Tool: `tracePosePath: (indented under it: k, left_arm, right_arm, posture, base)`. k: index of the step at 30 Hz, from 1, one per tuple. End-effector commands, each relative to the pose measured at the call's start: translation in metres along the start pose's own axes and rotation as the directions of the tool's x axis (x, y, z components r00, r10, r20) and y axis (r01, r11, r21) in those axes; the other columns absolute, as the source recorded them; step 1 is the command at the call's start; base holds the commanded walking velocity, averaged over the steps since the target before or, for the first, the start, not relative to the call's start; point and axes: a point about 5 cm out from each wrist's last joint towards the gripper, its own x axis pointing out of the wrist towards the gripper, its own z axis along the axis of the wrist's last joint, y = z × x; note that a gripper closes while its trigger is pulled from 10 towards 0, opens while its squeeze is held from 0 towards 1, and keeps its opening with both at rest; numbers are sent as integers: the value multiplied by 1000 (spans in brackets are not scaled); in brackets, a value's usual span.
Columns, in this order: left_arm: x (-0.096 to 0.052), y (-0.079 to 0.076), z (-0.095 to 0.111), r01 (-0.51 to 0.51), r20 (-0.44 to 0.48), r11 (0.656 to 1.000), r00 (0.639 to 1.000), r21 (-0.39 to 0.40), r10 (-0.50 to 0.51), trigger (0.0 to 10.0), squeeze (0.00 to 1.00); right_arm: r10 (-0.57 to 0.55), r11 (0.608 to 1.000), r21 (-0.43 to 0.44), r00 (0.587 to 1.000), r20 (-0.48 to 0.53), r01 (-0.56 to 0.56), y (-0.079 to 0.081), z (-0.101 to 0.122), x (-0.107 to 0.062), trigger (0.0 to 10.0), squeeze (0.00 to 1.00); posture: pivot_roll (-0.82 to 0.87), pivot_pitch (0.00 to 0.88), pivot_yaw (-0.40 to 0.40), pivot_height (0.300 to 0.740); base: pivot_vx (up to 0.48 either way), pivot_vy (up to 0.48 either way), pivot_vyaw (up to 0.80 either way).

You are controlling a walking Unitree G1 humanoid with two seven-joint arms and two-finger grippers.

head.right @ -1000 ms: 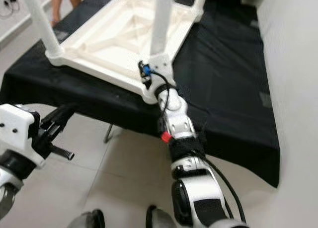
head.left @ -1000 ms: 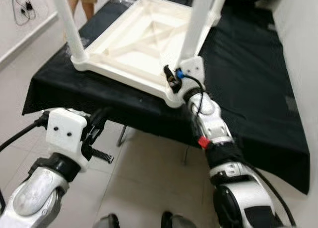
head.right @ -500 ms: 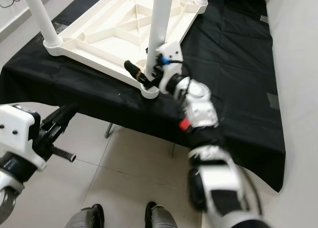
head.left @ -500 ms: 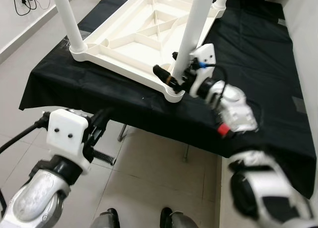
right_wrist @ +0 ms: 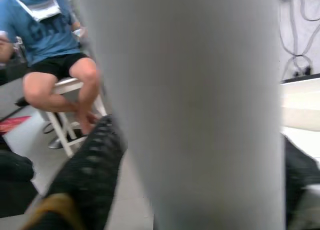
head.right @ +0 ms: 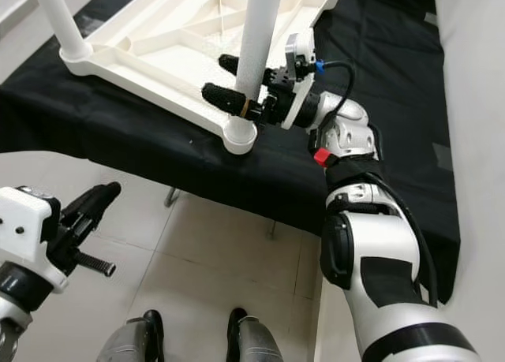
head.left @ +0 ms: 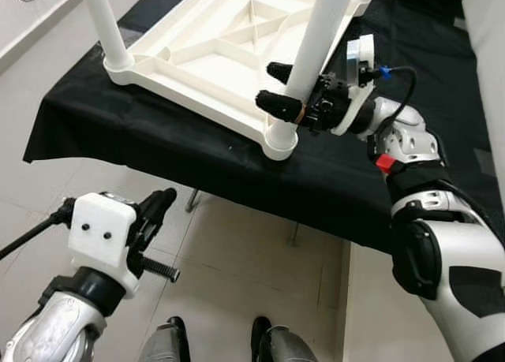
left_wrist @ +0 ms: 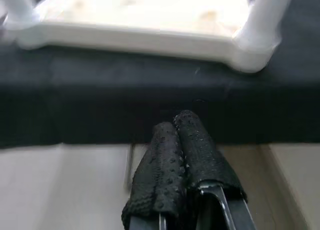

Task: Building children table

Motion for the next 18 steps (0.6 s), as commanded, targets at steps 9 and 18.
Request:
tracePosePath:
  k: [9, 18]
  left_arm:
    - [-8, 6, 1, -17, -2, 1000, 1000, 22, 17, 10000, 0]
    - [-2, 2, 5, 1, 23, 1000, 1000, 23, -2, 10000, 0]
  right_arm:
    - [83, 996, 42, 997, 5, -83, 4, -10, 1, 0, 0]
    - [-270, 959, 36, 949, -162, 280, 7, -64, -25, 0, 0]
  posture:
    - [307, 408, -126, 740]
    - [234, 355, -160, 740]
  base:
    - [0, 0, 0]
    - [0, 0, 0]
